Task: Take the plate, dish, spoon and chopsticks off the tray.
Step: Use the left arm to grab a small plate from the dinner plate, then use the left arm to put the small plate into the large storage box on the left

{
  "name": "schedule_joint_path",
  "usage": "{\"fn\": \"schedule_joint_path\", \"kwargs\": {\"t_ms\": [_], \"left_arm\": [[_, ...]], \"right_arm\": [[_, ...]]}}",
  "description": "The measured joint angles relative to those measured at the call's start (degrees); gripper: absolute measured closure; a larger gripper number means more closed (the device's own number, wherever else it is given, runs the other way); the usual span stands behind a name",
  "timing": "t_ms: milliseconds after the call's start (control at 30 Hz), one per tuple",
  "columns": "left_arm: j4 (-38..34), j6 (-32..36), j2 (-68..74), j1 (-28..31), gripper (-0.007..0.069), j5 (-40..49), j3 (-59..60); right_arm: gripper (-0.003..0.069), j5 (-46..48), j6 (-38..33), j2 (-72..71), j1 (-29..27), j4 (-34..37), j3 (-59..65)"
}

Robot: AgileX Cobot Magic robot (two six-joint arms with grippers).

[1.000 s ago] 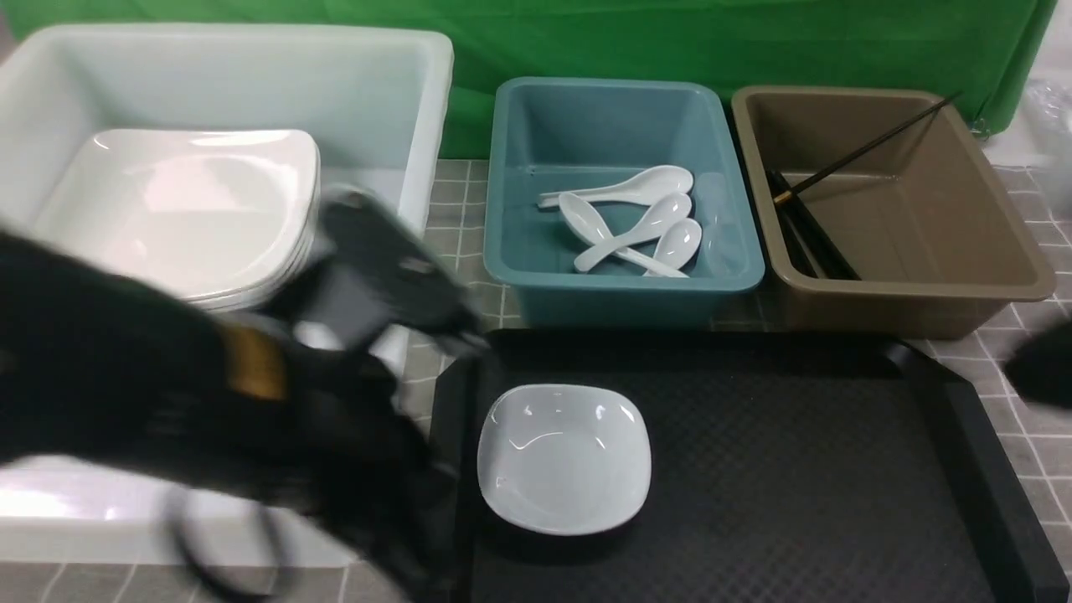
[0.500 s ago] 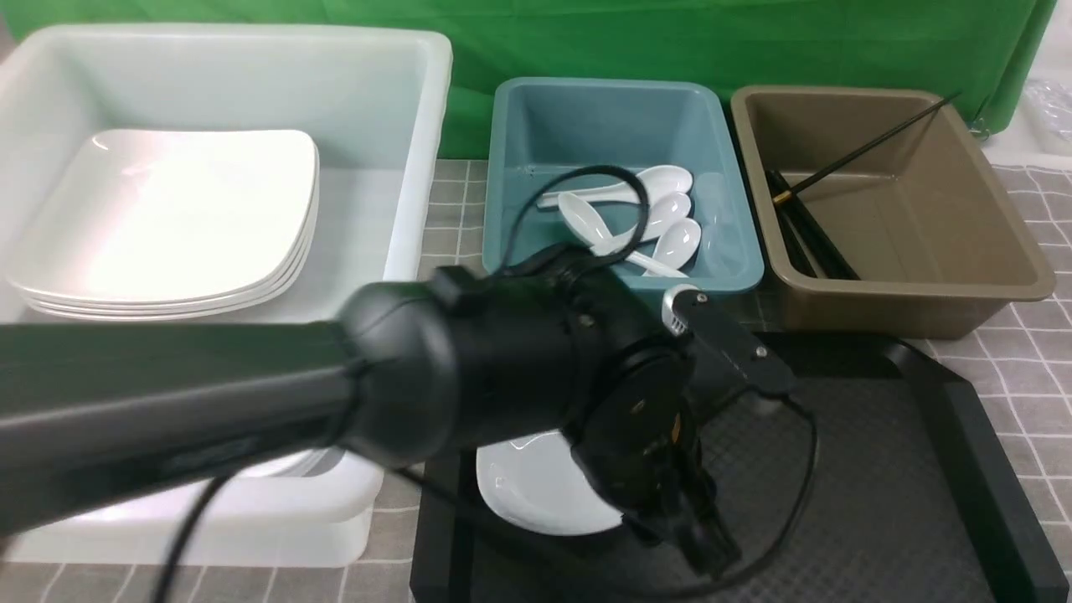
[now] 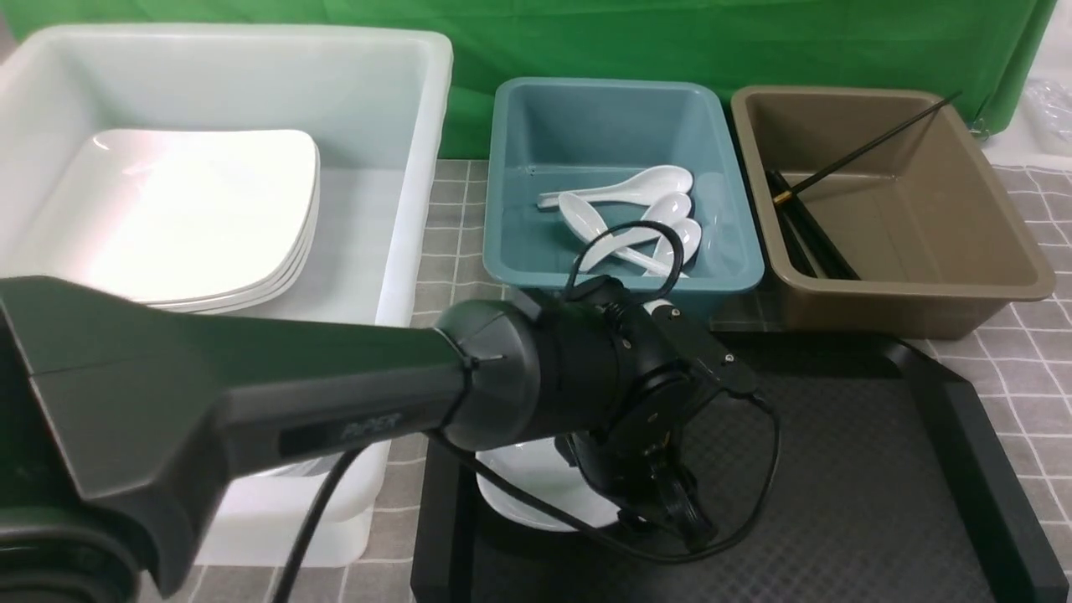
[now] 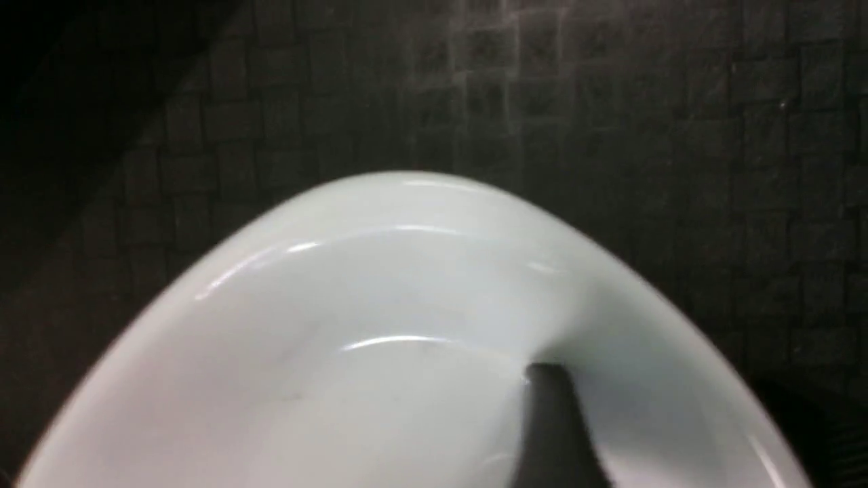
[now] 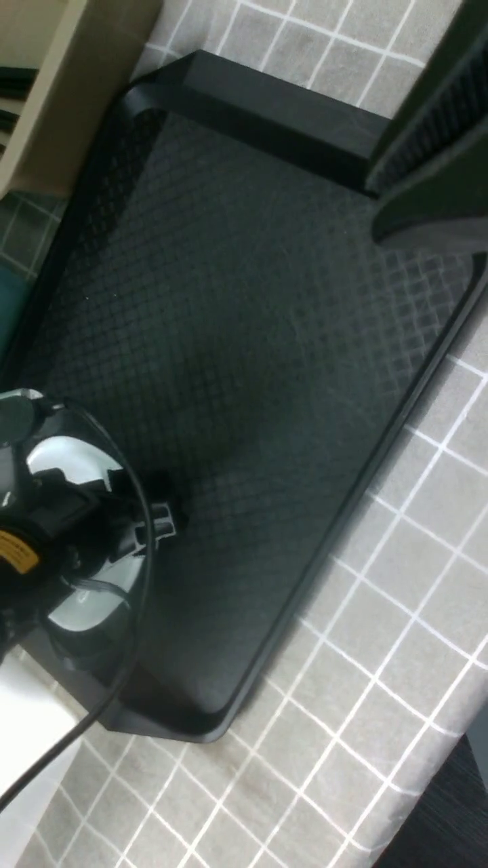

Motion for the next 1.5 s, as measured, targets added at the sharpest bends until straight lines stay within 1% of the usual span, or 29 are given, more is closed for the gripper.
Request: {"fn": "schedule_joint_path", "kwargs": {"t_ms": [33, 67, 133, 167, 233, 300, 367, 400, 433, 500, 600, 667, 700, 767, 800, 833, 900, 1033, 1233, 1333, 1433, 1500], "left_arm": [[0.5, 0.0, -0.2, -0.27, 0.0377, 0.43, 0.0], [1.28, 0.06, -0.64, -0.6, 0.0418, 1.02, -0.02], [2.11, 0.43, -2.46, -1.63, 0.0477, 1.87, -0.07], [2.18, 0.55, -4.07, -2.55, 0.0521, 2.22, -0.07], [1.76, 0.6, -6.92, -3.98, 0.0571, 2.65, -0.07], [0.72, 0.61, -11.52, -5.85, 0.0594, 3.91, -0.02], [1.48, 0.35, -17.9, -7.14, 0.0595, 6.5, -0.01], [1.64, 0.35, -17.91, -7.2, 0.0595, 6.79, -0.01], [2.59, 0.03, -21.12, -7.46, 0.0595, 8.21, -0.01], [6.16, -0.54, -28.91, -7.32, 0.0595, 12.26, 0.2], [11.45, -1.74, -36.62, -5.21, 0.0595, 16.95, 1.86], [14.27, -1.97, -41.33, -1.18, 0.0595, 19.72, 5.76], [14.96, -1.95, -43.7, 2.14, 0.0595, 20.22, 8.76], [15.25, -1.31, -45.63, 8.55, 0.0595, 19.25, 14.33], [15.2, -1.18, -45.73, 9.86, 0.0595, 18.72, 14.9], [14.72, 0.38, -45.86, 14.42, 0.0595, 15.97, 18.91], [12.88, 2.44, -45.08, 19.61, 0.0595, 12.15, 21.85], [6.69, 7.09, -40.72, 27.11, 0.0595, 4.81, 23.86], [3.46, 8.56, -34.33, 28.41, 0.0595, 4.41, 24.18], [3.51, 9.16, -31.64, 28.41, 0.0591, 4.09, 24.18], [3.63, 9.16, -30.39, 28.41, 0.0578, 3.73, 24.12], [3.37, 9.16, -29.51, 28.41, 0.0542, 4.01, 24.12]], "right_arm": [[0.0583, 0.0, -0.03, 0.0, 0.0, 0.0, 0.0], [0.0582, 0.0, -0.07, 0.0, 0.0, 0.0, 0.0], [0.0579, 0.0, -0.07, 0.0, 0.0, 0.05, 0.0], [0.0578, -0.07, -0.07, 0.0, 0.0, 0.05, 0.0], [0.0577, -0.41, -0.07, 0.0, 0.0, 0.05, 0.0], [0.0575, -1.15, 0.22, 0.0, 0.0, 0.05, 0.0], [0.0574, -2.93, 1.12, 0.0, 0.0, 0.05, 0.0], [0.0574, -3.13, 1.23, 0.0, 0.0, 0.05, 0.0], [0.0573, -4.27, 1.59, 0.0, 0.0, 0.05, 0.0], [0.0571, -7.47, 2.2, 0.27, 0.0, 0.18, 0.0], [0.0571, -10.41, 2.59, 1.34, 0.0, 0.24, 0.02], [0.0571, -11.9, 2.61, 2.78, 0.0, 0.31, 0.02], [0.0571, -12.71, 2.61, 3.99, 0.0, 0.36, 0.02], [0.0569, -13.29, 2.61, 5.89, 0.0, 0.64, 0.02], [0.0569, -13.29, 2.61, 6.08, 0.0, 0.65, 0.02], [0.0569, -13.55, 2.61, 7.49, 0.0, 1.18, 0.02], [0.0568, -14.2, 2.55, 9.39, 0.0, 2.29, 0.02], [0.0568, -16.11, 0.53, 12.62, 0.0, 5.1, 0.02], [0.0568, -17.9, -1.91, 14.11, 0.0, 7.28, 0.06], [0.0568, -17.91, -2.82, 14.15, 0.0, 7.46, 0.06], [0.0567, -17.91, -3.29, 14.15, 0.0, 7.5, 0.06], [0.0564, -17.78, -3.45, 14.15, 0.0, 7.52, 0.06]]}}
